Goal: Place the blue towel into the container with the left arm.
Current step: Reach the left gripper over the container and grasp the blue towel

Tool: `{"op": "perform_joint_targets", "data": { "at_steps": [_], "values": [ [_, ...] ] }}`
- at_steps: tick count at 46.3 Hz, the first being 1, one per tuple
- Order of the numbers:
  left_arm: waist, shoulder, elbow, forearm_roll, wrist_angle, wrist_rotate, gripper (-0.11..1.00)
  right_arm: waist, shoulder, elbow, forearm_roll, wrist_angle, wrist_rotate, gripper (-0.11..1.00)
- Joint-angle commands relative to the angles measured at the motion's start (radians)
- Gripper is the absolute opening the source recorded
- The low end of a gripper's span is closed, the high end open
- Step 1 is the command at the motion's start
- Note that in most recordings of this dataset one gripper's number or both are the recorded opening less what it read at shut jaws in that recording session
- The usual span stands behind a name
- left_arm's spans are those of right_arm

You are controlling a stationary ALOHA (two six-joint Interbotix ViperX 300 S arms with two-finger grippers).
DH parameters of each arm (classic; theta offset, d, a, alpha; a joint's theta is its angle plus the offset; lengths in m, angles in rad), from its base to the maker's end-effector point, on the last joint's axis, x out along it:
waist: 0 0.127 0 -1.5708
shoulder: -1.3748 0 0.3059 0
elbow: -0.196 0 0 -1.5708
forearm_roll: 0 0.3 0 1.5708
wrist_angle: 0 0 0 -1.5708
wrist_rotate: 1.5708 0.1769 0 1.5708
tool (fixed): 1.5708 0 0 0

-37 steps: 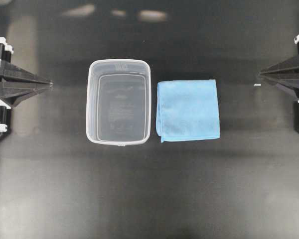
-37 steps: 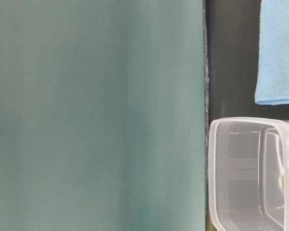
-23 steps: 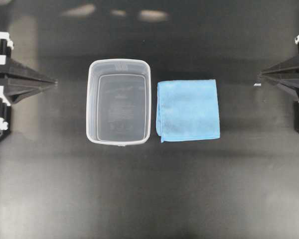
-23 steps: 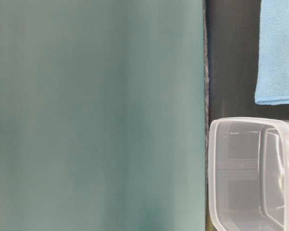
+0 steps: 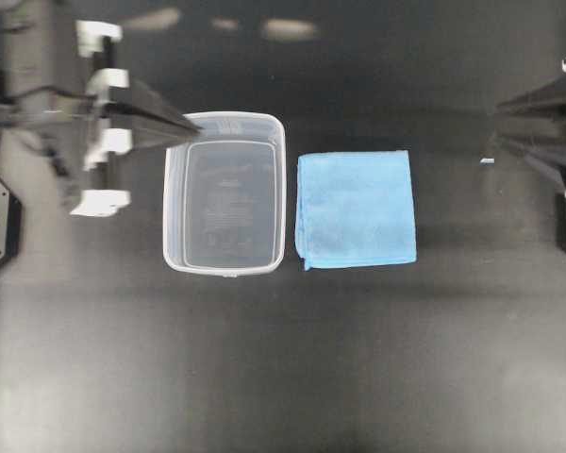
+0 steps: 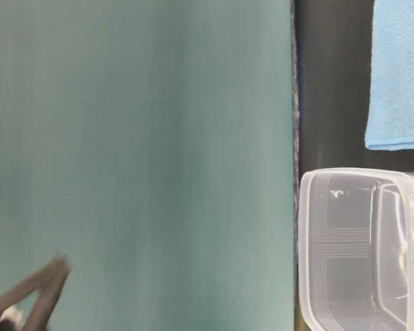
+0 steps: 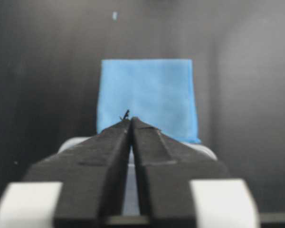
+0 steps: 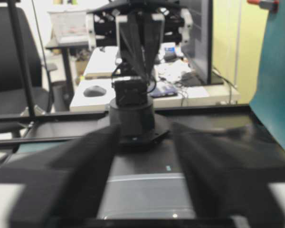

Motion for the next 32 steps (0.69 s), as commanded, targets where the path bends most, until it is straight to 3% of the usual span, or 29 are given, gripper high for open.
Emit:
{"op": "perform_joint_targets", "data": {
  "at_steps": [1,6,11,14,23,32],
  "values": [
    [0.009,0.097,-0.103,0.003,0.049,0.015,0.14,-0.005,-0.005,-0.009,0.005,-0.011,0.0,0.55],
    [0.012,0.213,-0.192,0.003,0.103,0.046,0.44,-0.008,-0.02,-0.005,0.005,-0.011,-0.002,0.73],
    [0.012,0.327,-0.281,0.005,0.143,0.066,0.75,-0.012,-0.041,0.002,0.003,-0.006,-0.002,0.74],
    [0.009,0.41,-0.347,0.005,0.169,0.067,0.87,-0.012,-0.052,0.003,0.003,-0.005,-0.002,0.75],
    [-0.009,0.64,-0.497,0.005,0.198,0.071,0.9,-0.011,-0.077,0.011,0.005,0.002,0.0,0.74],
    [-0.012,0.824,-0.575,0.005,0.198,0.069,0.9,-0.012,-0.091,0.011,0.005,0.017,0.0,0.74]
  ]
}}
